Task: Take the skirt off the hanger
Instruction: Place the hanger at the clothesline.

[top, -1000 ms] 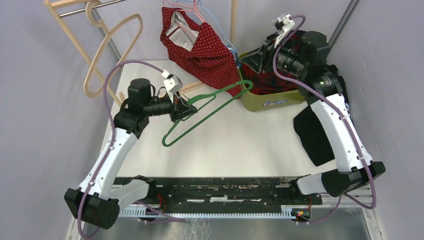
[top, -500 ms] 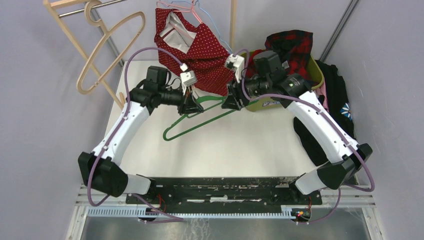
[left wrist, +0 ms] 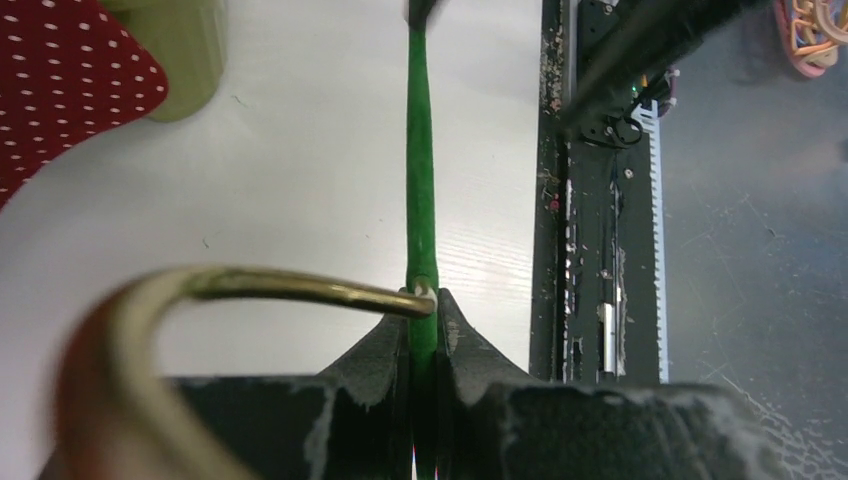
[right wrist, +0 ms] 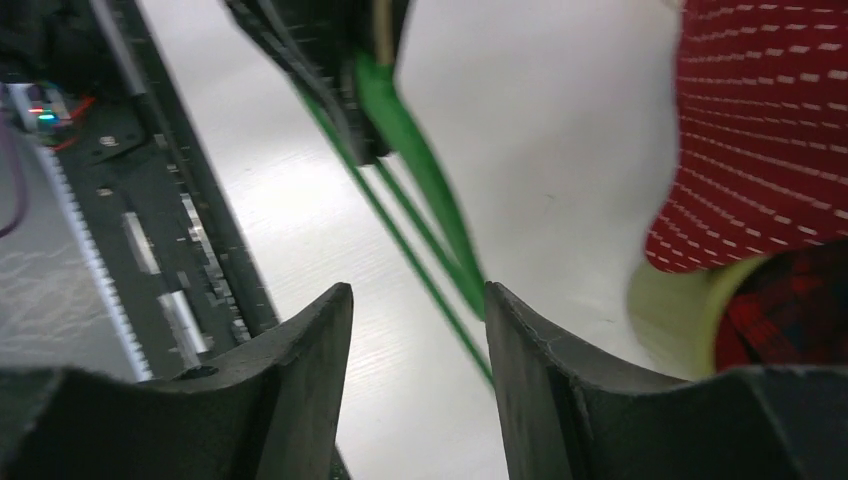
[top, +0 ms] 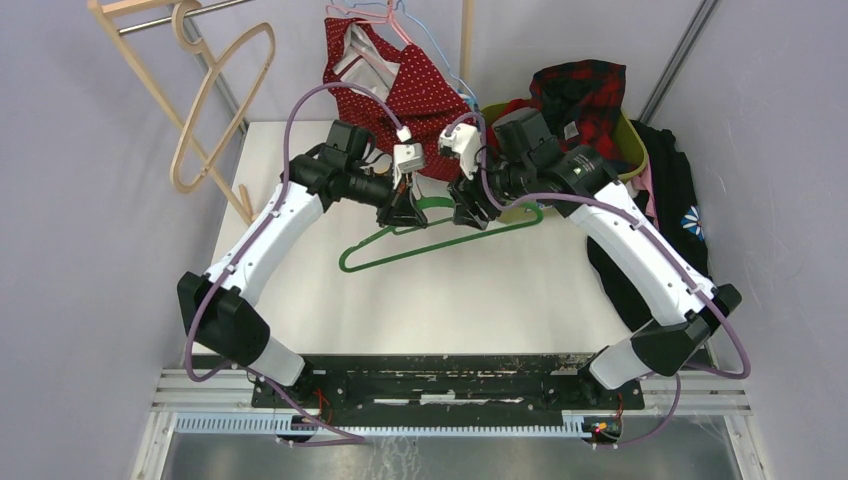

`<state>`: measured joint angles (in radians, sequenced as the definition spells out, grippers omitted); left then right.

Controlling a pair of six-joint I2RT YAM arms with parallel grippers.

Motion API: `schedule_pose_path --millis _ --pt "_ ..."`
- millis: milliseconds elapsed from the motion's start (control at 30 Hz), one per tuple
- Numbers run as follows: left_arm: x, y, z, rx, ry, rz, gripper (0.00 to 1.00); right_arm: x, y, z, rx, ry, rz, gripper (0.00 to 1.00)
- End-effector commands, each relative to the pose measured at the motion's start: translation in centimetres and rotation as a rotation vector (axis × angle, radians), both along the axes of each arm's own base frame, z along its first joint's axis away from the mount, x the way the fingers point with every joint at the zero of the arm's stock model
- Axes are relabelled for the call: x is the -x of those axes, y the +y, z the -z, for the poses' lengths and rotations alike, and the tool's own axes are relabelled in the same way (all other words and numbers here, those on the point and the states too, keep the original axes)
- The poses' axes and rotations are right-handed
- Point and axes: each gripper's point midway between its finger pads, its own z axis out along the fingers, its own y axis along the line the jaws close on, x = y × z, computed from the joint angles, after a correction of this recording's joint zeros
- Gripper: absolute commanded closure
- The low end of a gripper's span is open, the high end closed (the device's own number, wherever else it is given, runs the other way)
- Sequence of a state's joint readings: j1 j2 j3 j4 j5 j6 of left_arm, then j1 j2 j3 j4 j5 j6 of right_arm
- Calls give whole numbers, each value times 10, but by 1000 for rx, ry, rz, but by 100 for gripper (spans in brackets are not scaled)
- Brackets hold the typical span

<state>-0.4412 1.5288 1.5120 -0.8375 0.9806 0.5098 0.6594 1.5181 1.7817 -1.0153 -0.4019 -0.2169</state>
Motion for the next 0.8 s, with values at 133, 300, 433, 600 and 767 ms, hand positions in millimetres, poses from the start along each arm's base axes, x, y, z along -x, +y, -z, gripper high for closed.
schedule_pose_path --millis 133,300,433,600,767 --pt "17 2 -11 18 -37 51 97 -24 -15 -42 7 -240 48 42" --pt "18 1 -23 41 -61 61 97 -29 -8 -14 48 -177 22 42" --pt "17 3 -22 31 -71 54 97 -20 2 -10 12 -133 -28 42" --pt "17 3 -29 37 -85 54 97 -16 13 1 -9 -73 -60 41" --pt "17 3 -34 42 -103 54 97 -14 24 18 -21 0 -79 43"
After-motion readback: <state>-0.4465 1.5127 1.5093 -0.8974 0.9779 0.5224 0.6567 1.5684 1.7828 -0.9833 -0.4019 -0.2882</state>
